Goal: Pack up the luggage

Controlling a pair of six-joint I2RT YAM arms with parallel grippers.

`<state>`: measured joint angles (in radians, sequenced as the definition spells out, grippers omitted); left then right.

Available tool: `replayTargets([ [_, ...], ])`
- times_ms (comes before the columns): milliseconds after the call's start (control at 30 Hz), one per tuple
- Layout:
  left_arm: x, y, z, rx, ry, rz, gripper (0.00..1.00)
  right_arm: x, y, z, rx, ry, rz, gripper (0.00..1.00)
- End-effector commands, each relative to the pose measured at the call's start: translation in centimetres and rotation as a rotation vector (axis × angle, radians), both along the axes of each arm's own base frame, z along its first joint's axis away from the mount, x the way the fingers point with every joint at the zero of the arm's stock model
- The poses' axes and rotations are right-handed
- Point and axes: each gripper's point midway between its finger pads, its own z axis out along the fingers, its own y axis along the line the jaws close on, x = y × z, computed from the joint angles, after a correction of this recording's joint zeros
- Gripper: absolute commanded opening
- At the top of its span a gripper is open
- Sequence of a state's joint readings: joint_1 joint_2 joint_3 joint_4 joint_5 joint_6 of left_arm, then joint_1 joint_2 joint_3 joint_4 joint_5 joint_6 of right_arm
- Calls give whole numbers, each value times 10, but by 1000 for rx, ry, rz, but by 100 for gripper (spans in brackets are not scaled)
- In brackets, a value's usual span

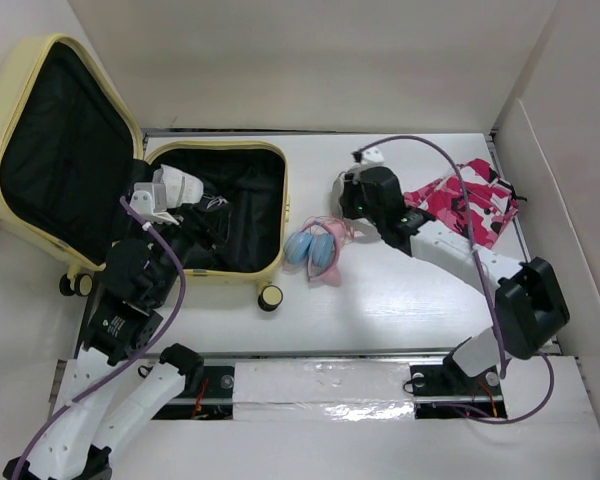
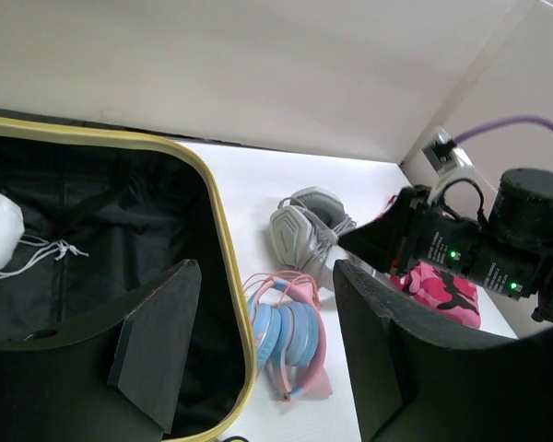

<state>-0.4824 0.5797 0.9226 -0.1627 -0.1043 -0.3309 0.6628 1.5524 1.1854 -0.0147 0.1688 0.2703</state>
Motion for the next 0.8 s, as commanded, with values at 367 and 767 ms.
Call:
replayTargets([
  [367, 10, -15, -7, 24, 18, -48, 57, 10, -92, -109, -259, 187, -26, 59],
  [767, 11, -18, -8, 26, 22, -64, 57, 51, -71, -121, -243, 174, 31, 4],
])
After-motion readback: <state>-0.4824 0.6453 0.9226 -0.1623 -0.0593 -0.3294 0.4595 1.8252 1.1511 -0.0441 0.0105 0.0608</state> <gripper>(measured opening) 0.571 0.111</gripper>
